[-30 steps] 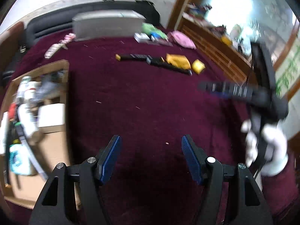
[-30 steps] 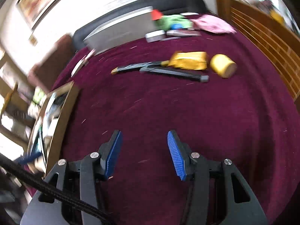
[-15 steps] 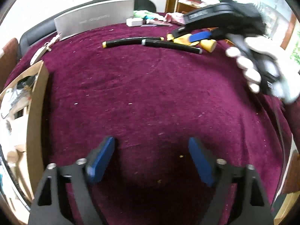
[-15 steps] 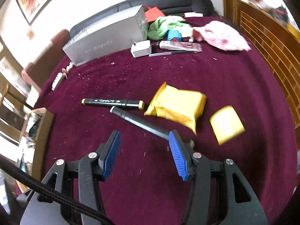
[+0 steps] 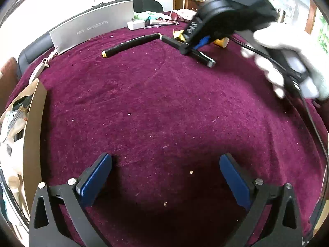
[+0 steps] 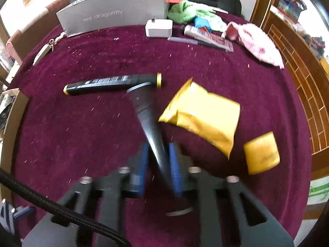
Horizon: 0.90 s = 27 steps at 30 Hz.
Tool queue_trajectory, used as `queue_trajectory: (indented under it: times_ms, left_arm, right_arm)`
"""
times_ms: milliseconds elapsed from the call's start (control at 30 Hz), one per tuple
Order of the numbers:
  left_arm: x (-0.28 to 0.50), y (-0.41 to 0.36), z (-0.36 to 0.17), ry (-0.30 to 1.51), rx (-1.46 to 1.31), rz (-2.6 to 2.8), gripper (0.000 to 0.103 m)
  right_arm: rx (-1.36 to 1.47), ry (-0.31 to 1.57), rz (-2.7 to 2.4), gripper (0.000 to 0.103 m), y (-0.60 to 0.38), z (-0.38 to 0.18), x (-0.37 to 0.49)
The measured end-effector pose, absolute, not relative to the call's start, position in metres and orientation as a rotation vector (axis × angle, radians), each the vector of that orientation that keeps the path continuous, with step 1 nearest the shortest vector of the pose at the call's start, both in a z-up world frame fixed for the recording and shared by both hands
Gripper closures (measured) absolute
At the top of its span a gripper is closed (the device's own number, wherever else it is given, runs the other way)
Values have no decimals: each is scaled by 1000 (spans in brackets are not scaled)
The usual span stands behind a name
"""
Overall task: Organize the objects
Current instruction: 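Grasp a black marker with the right gripper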
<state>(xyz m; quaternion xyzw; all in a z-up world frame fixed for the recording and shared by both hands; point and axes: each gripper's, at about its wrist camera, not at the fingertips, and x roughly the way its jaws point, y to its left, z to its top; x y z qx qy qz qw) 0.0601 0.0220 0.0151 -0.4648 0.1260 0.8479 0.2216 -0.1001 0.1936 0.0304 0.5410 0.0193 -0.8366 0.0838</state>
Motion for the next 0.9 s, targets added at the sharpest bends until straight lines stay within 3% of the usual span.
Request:
queue_trajectory:
  times_ms: [467,633,800,833,900]
  left_arm:
    - [59,21,14,348,-1286,2347,2]
    - [59,21,14,349,-1297,2345,2]
    - [60,21,32,393,-1272,2383,6]
    - [57,20,39,413,-1238,2410,6]
    - [47,20,54,458,-1186,2452,6]
  right_arm:
    - [1630,-7,-2442,90,189,31,1]
    - [1591,-31,-2459,85,191,30,27]
    - [1456,-216,-2472,83,206,43,33]
    - [1403,-246,-2498,79,209,50,34]
    - [1248,-313,-2598,57,218,68,38]
